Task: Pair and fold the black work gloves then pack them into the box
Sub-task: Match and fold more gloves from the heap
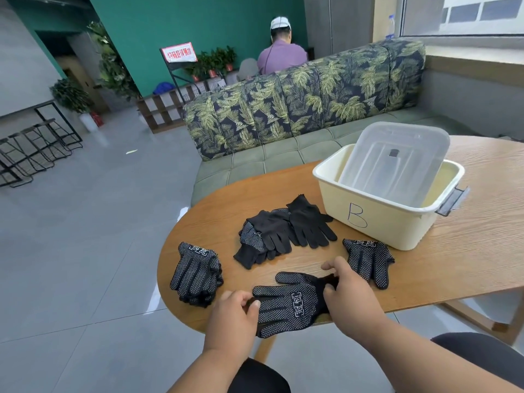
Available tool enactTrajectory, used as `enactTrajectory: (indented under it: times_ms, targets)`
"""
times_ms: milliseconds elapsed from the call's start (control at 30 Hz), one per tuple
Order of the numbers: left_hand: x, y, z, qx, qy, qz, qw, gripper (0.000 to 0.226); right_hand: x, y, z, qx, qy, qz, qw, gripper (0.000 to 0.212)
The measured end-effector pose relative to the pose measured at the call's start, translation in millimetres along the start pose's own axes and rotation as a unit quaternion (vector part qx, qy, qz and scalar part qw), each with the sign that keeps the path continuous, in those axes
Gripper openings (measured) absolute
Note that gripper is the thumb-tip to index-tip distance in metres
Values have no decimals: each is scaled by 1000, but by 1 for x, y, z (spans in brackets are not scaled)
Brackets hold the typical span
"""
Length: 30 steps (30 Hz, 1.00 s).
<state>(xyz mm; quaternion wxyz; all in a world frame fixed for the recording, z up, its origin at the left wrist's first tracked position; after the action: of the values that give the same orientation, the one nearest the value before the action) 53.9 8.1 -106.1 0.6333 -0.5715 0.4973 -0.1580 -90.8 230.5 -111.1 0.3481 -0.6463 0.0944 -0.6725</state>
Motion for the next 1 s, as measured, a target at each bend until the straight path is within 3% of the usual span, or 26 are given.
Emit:
enactTrajectory:
  times_ms: [367, 600, 1000]
  targets:
    - [-7, -5, 4, -7, 2, 5, 1000, 3, 4, 0, 2, -7, -46, 48, 998, 32]
    - [-4, -4, -3, -1, -25, -14, 1000, 23, 1, 2, -1, -11, -45, 46, 998, 31]
    - [-1, -10, 5, -1, -40, 15, 999, 15, -2, 1, -4, -12, -50, 40, 998, 32]
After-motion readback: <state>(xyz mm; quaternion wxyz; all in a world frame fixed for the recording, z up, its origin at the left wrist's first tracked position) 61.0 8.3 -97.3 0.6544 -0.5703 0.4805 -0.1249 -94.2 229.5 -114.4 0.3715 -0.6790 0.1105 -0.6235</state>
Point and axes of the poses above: each hand's wrist, its own z-axis away from the middle knuckle, its own y-axis out of the palm, x = y × z, the point moved 7 cm from there along -z, towards the middle knuckle, and after that the axes turned 5 degrees about y, right-handed, at the moved point
